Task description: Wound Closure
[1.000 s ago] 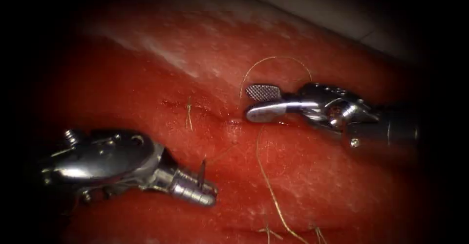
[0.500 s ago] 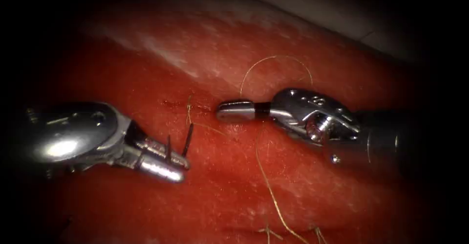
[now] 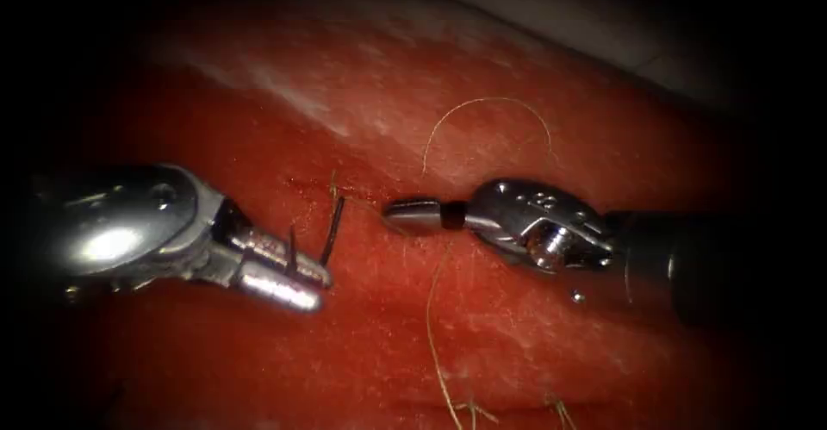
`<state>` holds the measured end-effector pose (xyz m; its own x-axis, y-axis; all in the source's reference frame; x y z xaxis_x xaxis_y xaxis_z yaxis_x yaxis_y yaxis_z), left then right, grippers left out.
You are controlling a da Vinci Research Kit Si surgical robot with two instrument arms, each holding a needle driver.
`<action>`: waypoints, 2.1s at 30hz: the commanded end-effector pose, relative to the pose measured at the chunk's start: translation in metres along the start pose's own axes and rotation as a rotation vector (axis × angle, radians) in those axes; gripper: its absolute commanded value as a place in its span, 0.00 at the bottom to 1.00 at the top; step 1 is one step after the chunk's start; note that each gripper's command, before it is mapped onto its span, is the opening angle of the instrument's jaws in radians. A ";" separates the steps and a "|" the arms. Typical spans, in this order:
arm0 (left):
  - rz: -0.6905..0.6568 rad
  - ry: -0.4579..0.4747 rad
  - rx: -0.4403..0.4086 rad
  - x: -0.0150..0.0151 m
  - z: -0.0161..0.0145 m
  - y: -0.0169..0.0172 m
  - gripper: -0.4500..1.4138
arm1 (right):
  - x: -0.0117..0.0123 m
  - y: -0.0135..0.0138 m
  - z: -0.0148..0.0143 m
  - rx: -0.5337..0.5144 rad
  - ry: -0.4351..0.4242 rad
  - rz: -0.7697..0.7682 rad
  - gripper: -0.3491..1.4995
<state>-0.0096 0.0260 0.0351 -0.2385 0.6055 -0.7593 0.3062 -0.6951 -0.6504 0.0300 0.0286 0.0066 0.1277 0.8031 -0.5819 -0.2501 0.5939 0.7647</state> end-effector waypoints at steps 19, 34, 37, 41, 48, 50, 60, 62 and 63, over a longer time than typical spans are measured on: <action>0.195 0.048 0.189 0.0049 -0.0026 -0.0014 0.05 | -0.0007 0.0010 0.0003 0.010 -0.021 -0.026 0.25; 0.215 0.020 0.223 0.0047 -0.0042 -0.0011 0.05 | 0.0017 -0.0001 -0.0015 -0.016 0.003 -0.055 0.64; 0.212 0.021 0.224 0.0049 -0.0047 -0.0009 0.05 | 0.0026 0.0002 -0.0021 -0.112 0.025 -0.115 0.62; 0.209 0.022 0.230 0.0050 -0.0050 -0.0009 0.05 | 0.0040 0.0004 -0.0035 -0.174 0.048 -0.148 0.62; 0.208 0.022 0.238 0.0049 -0.0050 -0.0011 0.05 | 0.0030 -0.0017 -0.0018 -0.039 0.031 -0.151 0.58; 0.207 0.022 0.240 0.0048 -0.0051 -0.0013 0.05 | 0.0023 -0.0020 -0.0009 -0.019 0.019 -0.161 0.57; 0.209 0.020 0.246 0.0044 -0.0045 -0.0017 0.05 | 0.0001 -0.0013 -0.0001 0.032 -0.039 -0.143 0.00; 0.214 0.020 0.246 0.0044 -0.0047 -0.0018 0.05 | -0.0002 -0.0019 -0.0002 0.043 -0.048 -0.126 0.00; 0.220 0.020 0.246 0.0045 -0.0047 -0.0018 0.05 | -0.0004 -0.0024 -0.0002 0.043 -0.067 -0.116 0.00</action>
<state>-0.0064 0.0322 0.0324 -0.1735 0.4383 -0.8819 0.1118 -0.8809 -0.4599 0.0295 0.0269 0.0048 0.2148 0.7281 -0.6509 -0.1895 0.6849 0.7036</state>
